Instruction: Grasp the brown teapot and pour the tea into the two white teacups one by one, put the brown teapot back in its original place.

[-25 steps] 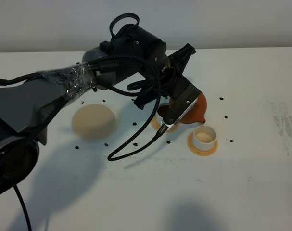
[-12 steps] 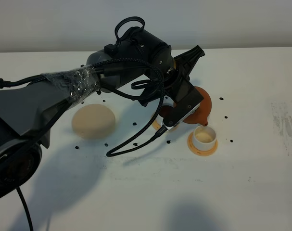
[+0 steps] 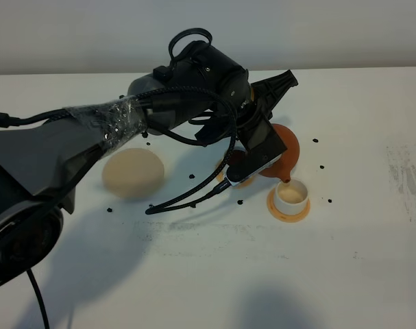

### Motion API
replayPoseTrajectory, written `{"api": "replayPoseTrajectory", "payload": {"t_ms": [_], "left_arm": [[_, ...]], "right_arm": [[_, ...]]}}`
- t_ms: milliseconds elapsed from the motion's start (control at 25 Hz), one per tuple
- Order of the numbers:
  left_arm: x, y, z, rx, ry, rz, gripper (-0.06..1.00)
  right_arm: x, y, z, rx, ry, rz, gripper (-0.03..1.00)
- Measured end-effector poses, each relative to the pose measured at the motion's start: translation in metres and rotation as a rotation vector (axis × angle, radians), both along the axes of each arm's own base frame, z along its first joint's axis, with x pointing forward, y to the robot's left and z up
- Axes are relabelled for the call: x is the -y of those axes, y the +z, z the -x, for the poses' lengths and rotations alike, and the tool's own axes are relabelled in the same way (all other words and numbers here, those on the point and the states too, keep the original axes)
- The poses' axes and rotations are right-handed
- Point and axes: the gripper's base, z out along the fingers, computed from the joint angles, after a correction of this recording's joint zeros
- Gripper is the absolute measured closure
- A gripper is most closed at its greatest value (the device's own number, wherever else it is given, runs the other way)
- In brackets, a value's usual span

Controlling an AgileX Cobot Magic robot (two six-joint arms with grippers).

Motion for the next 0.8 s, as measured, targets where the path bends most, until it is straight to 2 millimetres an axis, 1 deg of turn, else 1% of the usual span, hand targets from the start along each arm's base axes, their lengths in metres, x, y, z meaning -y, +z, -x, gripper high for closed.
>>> {"api": "replayPoseTrajectory", "payload": {"t_ms": [200, 600, 800], "left_arm": [[0.005, -0.003, -0.001, 0.031, -0.019, 0.005, 0.86], [0.013, 0.000, 0.002, 0.096, -0.079, 0.002, 0.86], [0.013, 0.000, 0.001, 0.121, -0.097, -0.021, 0.86]], "right_arm": [[0.000, 0.000, 0.000, 0.000, 0.000, 0.000, 0.57], [0.000, 0.000, 0.000, -0.001, 0.003, 0.005, 0.57], [0.000, 0.000, 0.000, -0.001, 0.003, 0.005, 0.57]]}}
